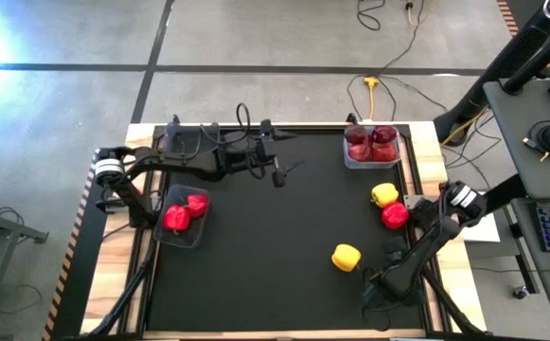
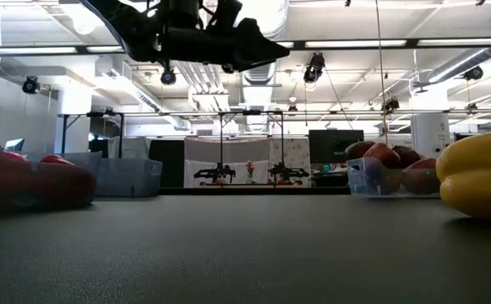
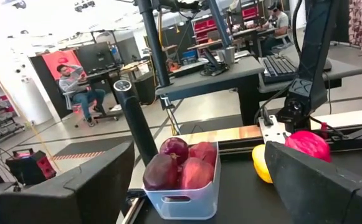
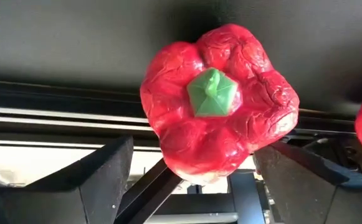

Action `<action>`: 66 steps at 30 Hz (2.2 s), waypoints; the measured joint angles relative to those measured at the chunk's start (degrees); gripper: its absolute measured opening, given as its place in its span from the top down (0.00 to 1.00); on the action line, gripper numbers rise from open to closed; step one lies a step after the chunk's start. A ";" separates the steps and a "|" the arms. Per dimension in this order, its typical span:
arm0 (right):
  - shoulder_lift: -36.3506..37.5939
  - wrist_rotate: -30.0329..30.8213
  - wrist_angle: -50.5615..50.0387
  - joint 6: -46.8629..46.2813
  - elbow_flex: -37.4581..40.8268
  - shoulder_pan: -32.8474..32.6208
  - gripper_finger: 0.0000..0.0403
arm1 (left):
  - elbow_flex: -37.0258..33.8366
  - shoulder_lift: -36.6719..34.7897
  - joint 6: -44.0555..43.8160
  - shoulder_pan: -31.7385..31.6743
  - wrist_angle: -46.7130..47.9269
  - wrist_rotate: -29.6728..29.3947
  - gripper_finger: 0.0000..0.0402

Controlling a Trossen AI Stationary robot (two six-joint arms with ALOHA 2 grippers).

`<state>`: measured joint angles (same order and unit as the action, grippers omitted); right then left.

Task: Sort produce into baskets
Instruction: Put the bottom red bell pepper into the bottom black bin

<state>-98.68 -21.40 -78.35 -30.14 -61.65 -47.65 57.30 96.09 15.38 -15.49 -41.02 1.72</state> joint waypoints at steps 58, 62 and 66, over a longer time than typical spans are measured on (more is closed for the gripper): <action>8.39 48.84 22.98 23.19 -13.83 28.29 0.35 | -28.62 -32.24 -15.71 7.03 -6.04 12.34 0.16; 3.73 36.99 44.17 32.81 -13.33 35.50 0.35 | -33.42 -38.48 -17.45 11.57 -10.41 12.36 0.16; -2.49 28.51 54.12 36.13 -14.97 39.90 0.34 | -37.72 -44.89 -17.20 15.66 -10.37 12.33 0.16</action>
<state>-101.16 7.11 -24.22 6.00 -76.61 -7.74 19.58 51.21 -1.82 0.17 -51.39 14.04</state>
